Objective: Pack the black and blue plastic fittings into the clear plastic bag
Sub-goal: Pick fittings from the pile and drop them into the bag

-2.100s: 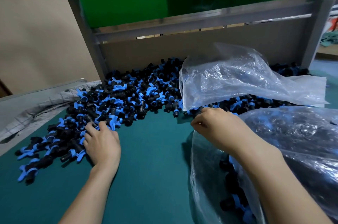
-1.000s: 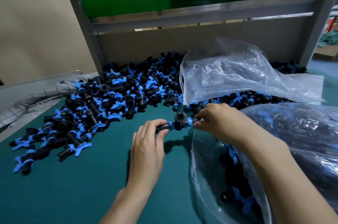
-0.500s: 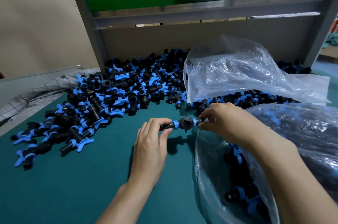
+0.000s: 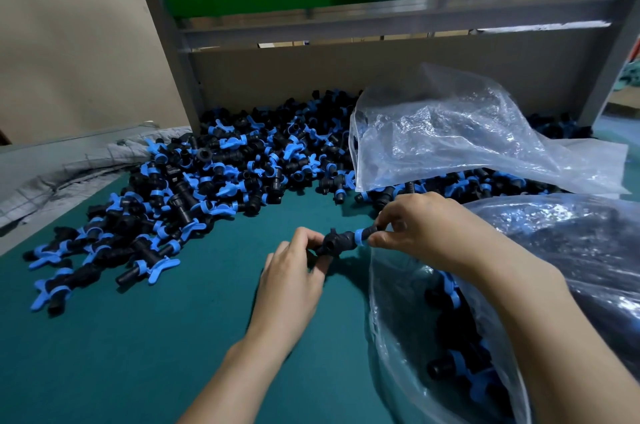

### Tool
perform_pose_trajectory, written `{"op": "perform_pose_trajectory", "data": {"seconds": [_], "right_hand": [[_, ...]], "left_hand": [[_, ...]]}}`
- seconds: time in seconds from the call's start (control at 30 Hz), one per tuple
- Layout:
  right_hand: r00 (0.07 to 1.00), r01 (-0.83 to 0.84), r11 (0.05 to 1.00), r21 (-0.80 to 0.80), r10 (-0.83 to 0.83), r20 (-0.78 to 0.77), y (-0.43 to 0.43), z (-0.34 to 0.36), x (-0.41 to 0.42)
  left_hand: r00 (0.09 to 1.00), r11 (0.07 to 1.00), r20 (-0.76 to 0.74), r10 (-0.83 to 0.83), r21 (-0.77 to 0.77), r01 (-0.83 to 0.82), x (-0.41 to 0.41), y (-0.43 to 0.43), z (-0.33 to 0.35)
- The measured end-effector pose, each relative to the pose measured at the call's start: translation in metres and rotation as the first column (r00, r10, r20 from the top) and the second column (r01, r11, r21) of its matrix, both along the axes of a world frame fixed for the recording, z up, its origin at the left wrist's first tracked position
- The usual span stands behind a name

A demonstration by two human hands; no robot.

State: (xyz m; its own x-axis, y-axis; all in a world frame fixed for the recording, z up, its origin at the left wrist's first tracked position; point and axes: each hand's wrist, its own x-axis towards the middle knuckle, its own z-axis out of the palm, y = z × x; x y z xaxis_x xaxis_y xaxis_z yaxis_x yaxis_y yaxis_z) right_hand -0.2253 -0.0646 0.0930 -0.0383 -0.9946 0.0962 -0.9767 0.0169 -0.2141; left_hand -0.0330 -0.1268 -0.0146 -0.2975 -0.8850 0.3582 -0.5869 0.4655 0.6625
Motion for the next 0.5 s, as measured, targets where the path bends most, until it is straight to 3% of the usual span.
{"op": "perform_pose_trajectory", "data": {"seconds": [0.37,0.5], "right_hand": [[0.999,0.01,1.0,0.0,-0.01,0.034,0.0039,0.0044,0.0003],[0.994,0.037,0.997,-0.064,-0.03,0.102,0.005,0.0075,-0.0025]], "left_hand": [[0.996,0.997,-0.058,-0.069,0.01,0.07,0.0009,-0.0054,-0.0051],[0.984,0.999,-0.175,-0.042,-0.01,0.04,0.002,-0.0055,-0.0042]]}}
